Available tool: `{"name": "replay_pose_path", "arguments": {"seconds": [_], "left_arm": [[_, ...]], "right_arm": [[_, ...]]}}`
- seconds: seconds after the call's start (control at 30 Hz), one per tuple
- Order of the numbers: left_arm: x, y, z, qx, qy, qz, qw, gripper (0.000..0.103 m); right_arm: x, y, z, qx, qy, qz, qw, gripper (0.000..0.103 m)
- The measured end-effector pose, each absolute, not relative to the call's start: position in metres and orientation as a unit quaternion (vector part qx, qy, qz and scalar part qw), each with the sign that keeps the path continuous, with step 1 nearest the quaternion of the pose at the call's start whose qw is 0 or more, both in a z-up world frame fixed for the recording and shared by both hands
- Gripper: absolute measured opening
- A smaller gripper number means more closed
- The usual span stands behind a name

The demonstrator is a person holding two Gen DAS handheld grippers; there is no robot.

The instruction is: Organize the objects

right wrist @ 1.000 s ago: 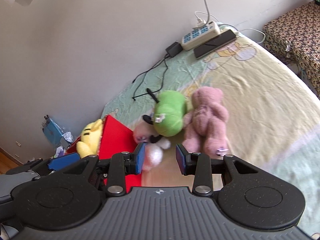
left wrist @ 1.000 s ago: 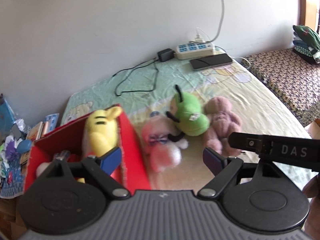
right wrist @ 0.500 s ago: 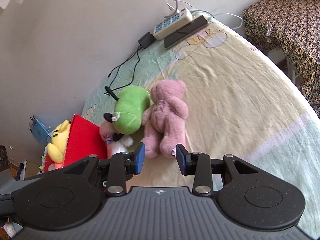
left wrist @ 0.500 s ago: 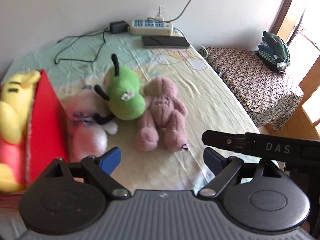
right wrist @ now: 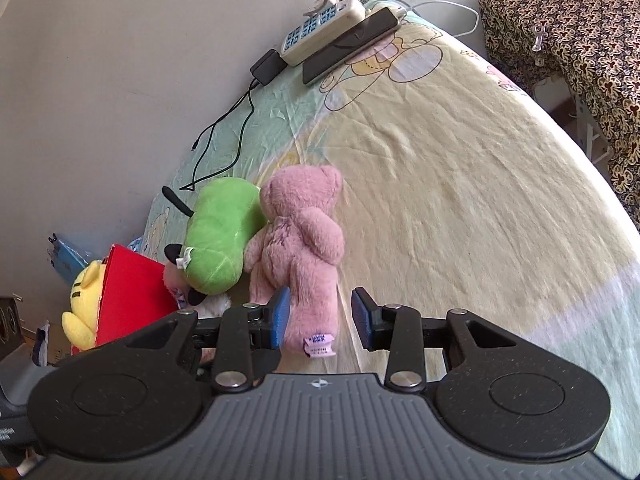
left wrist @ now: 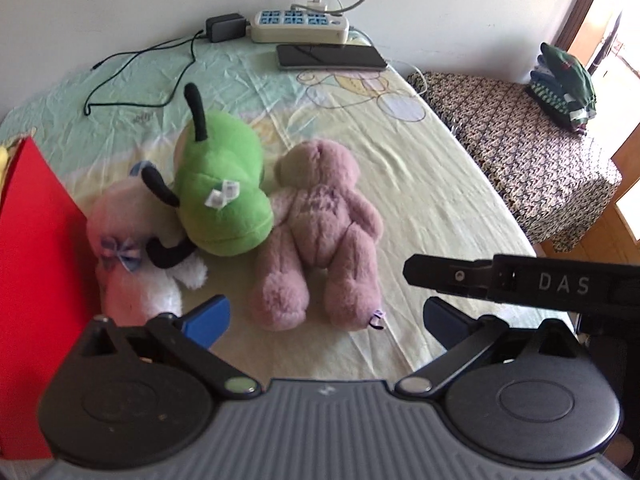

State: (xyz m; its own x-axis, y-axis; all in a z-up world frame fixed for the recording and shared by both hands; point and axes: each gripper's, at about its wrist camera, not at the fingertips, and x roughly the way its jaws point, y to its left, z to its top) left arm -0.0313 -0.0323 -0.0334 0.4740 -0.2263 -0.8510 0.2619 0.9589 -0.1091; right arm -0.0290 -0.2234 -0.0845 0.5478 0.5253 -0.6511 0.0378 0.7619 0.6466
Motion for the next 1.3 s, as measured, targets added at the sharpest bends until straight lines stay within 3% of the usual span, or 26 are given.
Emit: {"name": "replay_pose_path", "arguments": {"seconds": [0.37,0.5,0.57,0.8,0.93,1.3], "left_arm": [[-0.012,-0.029,-0.049,0.021,0.512,-0.148,0.846,0.098],[-0.004,-0.026,-0.055,0.009,0.520,-0.160,0.839,0.086],[-0.001,-0.024,-0.059,0.002,0.527,-0.163,0.834,0.075],[0.006,-0.020,-0.064,-0.013,0.531,-0.165,0.831,0.070],[0.001,-0.023,-0.061,-0.007,0.525,-0.179,0.832,0.062],[-0.041,-0.033,-0.054,0.004,0.530,-0.242,0.813,0.060]], "right_arm": [[0.001,-0.205,-0.102,0.305,0.483,0.168,0.804,0.041],[0.008,-0.197,-0.107,0.300,0.490,0.172,0.800,0.041],[0.010,-0.193,-0.109,0.296,0.492,0.171,0.801,0.041],[0.012,-0.192,-0.111,0.292,0.496,0.172,0.799,0.030],[0.006,-0.198,-0.108,0.295,0.497,0.171,0.798,0.028],[-0.048,-0.201,-0.094,0.248,0.510,0.168,0.806,0.028]]}}
